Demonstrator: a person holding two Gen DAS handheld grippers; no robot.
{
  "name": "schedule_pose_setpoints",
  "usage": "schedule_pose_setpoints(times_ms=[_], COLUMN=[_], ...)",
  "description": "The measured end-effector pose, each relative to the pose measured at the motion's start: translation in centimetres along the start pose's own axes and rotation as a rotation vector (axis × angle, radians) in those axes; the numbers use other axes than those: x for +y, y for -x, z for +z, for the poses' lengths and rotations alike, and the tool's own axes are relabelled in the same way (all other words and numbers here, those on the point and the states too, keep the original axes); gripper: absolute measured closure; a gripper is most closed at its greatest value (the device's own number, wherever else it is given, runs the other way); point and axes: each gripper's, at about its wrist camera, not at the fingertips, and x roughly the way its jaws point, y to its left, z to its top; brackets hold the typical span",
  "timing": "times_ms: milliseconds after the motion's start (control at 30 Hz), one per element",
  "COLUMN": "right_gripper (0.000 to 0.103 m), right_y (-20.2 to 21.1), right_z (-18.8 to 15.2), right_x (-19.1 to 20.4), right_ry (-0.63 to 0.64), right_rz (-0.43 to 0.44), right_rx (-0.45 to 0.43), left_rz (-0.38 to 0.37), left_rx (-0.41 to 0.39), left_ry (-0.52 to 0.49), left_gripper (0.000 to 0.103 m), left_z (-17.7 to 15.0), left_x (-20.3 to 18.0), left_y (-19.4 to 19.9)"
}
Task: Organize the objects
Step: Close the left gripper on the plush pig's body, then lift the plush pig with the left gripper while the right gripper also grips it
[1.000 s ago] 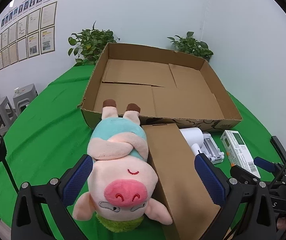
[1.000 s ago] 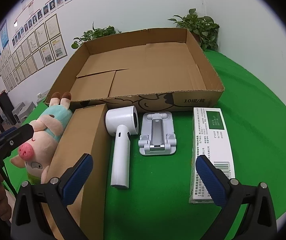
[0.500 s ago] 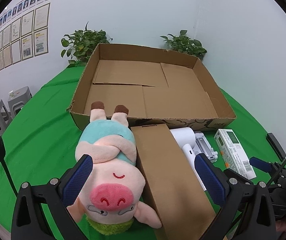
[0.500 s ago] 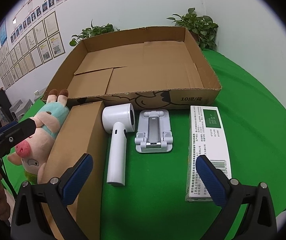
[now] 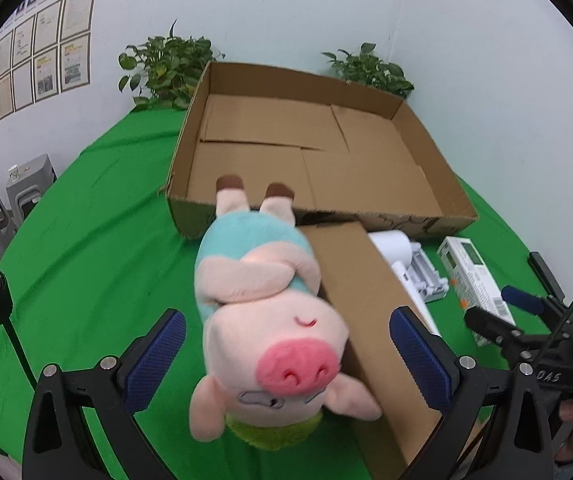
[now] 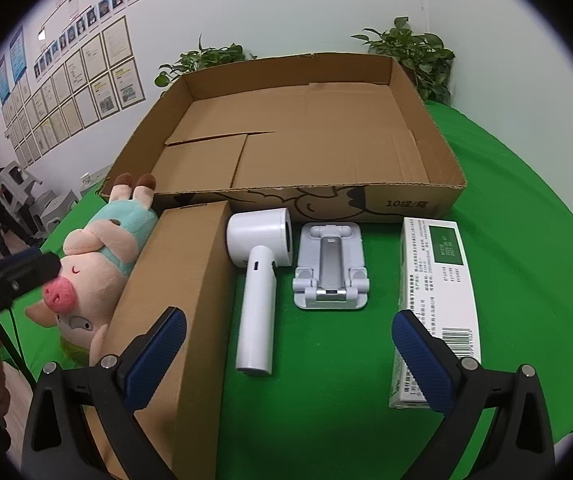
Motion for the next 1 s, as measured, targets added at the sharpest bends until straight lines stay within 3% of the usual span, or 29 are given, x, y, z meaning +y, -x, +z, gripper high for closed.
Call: schedule_pose_setpoints(times_ms=[133, 233, 433, 600, 767, 867, 1000], right_gripper=[0.001, 0.001, 0.001, 0.001, 0.001, 0.001, 0.001], right_y=[0.1, 0.3, 0.8, 0.9, 0.6, -1.1, -4.3], right_z=[0.2, 0.4, 0.8, 2.8, 5.9, 6.1, 5.2], right_x=[0.8, 1.5, 2.7, 5.1, 10.7, 14.0, 17.6], right_ry=[0.018, 0.041, 0.057, 0.057, 0.113, 0.129, 0.151], right_rz=[0.019, 0.017, 0.057, 0.259, 0.6, 0.692, 0.711], right_rx=[0.009, 0.015, 0.035, 0.068, 0.143, 0.217, 0.32], left_rz=[-0.029, -0.039, -0.083, -0.064, -0.06, -0.054, -0.08], left_rx=[0.025, 0.076, 0.043, 0.024, 0.019, 0.021, 0.005], left_ry=[0.008, 0.027, 0.046, 0.072, 0.113, 0.138, 0.202], left_gripper=[0.001, 0.021, 0.035, 0.038, 0.038, 0.038, 0.038], left_z=[-0.8, -1.4, -2.0, -3.1, -5.1, -6.3, -7.7], left_x=[0.8, 1.5, 3.0, 4.6, 6.3, 7.1, 8.9], left_y=[-1.8, -4.1, -3.5, -0.7, 2.5, 3.5, 4.9])
